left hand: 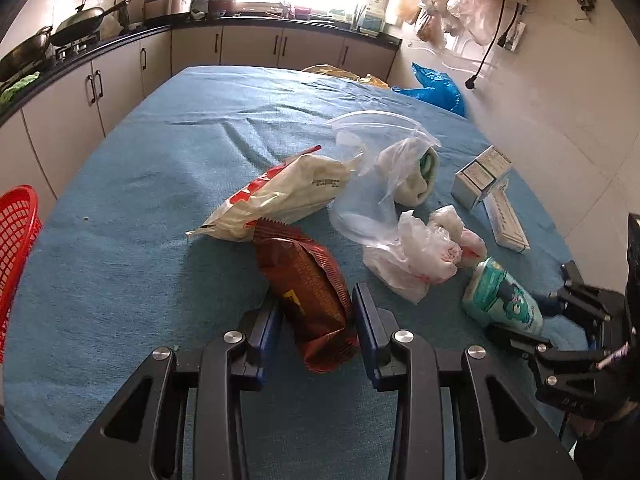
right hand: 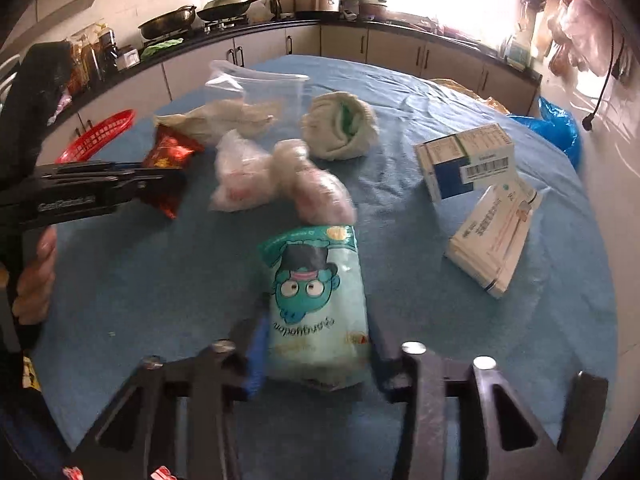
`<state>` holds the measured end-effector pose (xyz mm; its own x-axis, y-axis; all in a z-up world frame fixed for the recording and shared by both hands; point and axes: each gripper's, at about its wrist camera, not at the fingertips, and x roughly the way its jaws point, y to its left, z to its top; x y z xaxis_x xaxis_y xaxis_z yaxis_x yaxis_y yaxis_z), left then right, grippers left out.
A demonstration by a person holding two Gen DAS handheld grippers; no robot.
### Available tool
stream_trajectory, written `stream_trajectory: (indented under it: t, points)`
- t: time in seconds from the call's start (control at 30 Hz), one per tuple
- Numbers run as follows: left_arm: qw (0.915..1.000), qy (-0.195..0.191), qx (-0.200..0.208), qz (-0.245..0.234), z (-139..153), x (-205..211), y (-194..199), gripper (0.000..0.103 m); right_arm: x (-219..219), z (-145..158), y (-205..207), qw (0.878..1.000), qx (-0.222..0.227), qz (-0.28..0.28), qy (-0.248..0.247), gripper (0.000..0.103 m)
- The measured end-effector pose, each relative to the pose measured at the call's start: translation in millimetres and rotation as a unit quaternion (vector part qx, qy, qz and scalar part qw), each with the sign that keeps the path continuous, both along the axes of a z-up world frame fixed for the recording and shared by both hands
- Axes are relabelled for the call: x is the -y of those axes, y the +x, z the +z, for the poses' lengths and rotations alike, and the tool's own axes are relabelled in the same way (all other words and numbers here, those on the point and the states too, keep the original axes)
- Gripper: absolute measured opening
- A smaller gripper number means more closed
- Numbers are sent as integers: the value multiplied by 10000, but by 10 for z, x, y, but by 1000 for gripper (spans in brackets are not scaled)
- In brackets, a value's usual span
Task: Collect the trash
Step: 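Lift the snack bag with the left tool while the right lifts the wipes pack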
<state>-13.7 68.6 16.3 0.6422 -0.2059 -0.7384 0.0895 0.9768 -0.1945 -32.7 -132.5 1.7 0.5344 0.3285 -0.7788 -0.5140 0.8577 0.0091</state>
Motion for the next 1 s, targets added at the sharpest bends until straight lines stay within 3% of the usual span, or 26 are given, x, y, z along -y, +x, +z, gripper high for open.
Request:
stream_trajectory:
  t: [0.13, 0.23, 0.4, 1.0]
  points:
    - [9999, -51, 104, -9, 20, 16, -27, 34, -122, 26, -91, 9996, 167, -178, 173, 30]
    - [9994, -92, 323, 86, 78, -8, -79, 33, -83, 167, -111, 9944, 437, -450, 851, 30]
    - [9978, -131, 604, 227, 140, -42, -159, 33, -100, 271, -143, 9855, 817, -787, 1262, 30]
    - [9953, -19, 928, 265, 228, 19, -261, 33, -29, 278, -168, 9826, 863, -866, 1397, 31]
